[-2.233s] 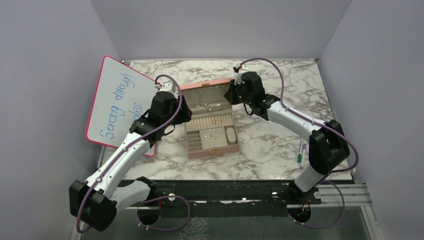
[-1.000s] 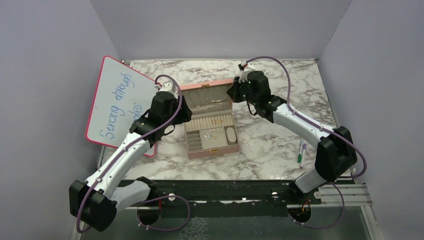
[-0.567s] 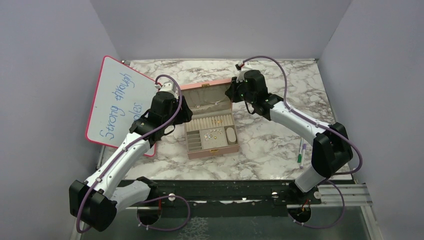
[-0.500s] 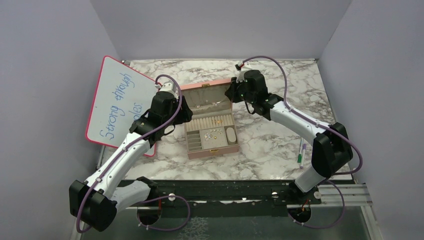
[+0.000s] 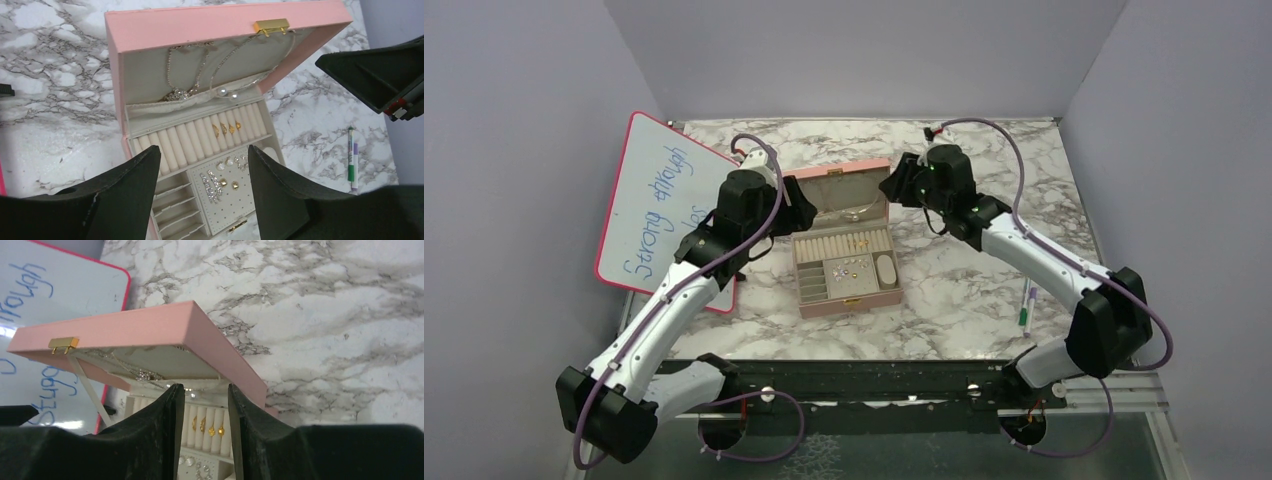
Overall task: Organize the mixed jewelry
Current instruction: Place the jewelry in the jewelry box.
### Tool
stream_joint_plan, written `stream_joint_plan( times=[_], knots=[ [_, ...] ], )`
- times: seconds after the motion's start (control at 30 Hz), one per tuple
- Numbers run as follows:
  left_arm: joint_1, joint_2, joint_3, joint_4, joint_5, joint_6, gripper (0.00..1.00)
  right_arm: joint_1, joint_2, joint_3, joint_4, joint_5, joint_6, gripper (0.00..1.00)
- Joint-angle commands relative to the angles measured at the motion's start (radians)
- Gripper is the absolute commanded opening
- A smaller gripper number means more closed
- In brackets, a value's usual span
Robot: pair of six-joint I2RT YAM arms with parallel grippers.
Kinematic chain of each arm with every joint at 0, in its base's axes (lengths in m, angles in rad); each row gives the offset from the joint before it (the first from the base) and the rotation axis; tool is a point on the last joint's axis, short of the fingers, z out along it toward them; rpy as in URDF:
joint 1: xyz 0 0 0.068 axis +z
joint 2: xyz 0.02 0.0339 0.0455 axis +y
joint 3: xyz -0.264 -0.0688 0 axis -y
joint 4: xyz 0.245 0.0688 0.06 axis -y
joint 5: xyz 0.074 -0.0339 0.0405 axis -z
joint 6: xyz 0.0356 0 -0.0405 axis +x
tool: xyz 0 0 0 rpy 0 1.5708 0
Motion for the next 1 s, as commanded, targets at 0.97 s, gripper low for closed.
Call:
stream_joint_plan(
  times=[0.97],
  knots=[
    [-0.159,0.123,-0.195,0.489,-0.13,-0.207,0.71,0.039,0.086,-0.307,0.269,0.182,1.281,0.4]
  ],
)
